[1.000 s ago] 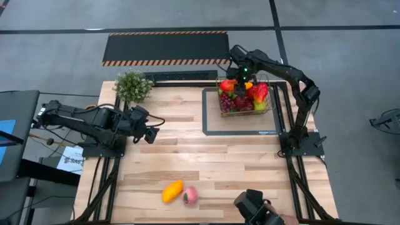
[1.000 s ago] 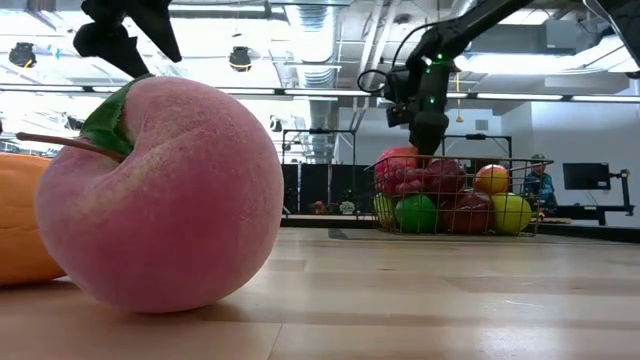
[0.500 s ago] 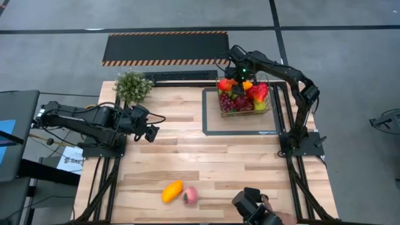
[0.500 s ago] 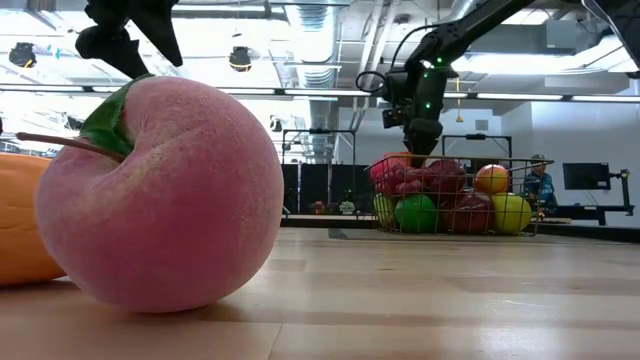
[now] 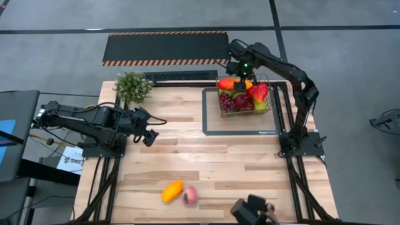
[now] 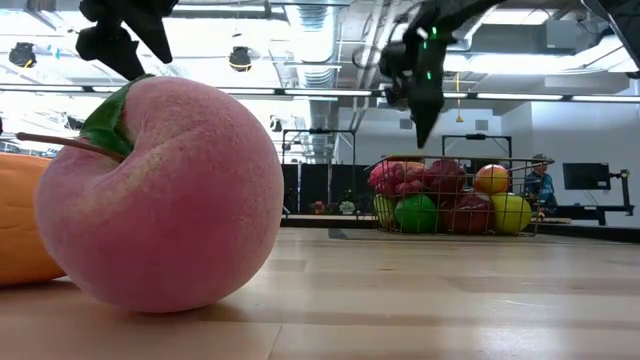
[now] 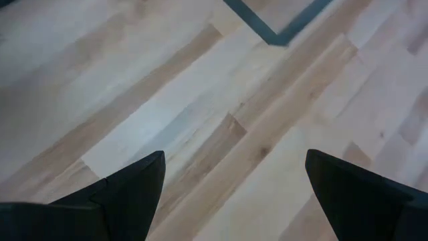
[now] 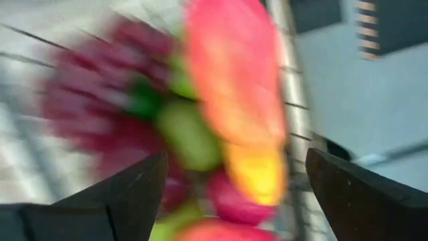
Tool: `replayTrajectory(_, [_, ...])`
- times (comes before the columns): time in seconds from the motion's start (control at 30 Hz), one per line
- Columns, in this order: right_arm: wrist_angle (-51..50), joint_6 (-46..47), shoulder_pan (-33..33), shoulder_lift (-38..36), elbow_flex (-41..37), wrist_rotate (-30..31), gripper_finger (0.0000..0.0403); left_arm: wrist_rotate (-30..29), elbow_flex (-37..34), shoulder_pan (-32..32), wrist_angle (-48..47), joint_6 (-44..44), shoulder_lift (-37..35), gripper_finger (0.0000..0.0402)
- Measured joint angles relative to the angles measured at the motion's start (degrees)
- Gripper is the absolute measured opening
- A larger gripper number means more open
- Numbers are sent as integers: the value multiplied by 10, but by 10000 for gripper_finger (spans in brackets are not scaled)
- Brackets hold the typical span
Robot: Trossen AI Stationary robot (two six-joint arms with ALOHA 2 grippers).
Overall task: Build produce basket
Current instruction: Put the peach into the gold wire basket
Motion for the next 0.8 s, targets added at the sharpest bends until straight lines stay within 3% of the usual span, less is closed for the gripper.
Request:
replayTrajectory(0.2, [-45,134,78,-1,62,-170,369,59,0,-11,-2,37,0,347])
replayTrajectory(0.33, [-34,193,176,0,64,-215,369,67,0,-23,-2,43,0,347])
replayTrajectory(0.53, [50,267,350,0,64,-192,368,66,0,-44,-2,38,0,347])
replayTrajectory(0.8, [225,436,519,2,64,-61,367,58,0,-69,-2,31,0,347])
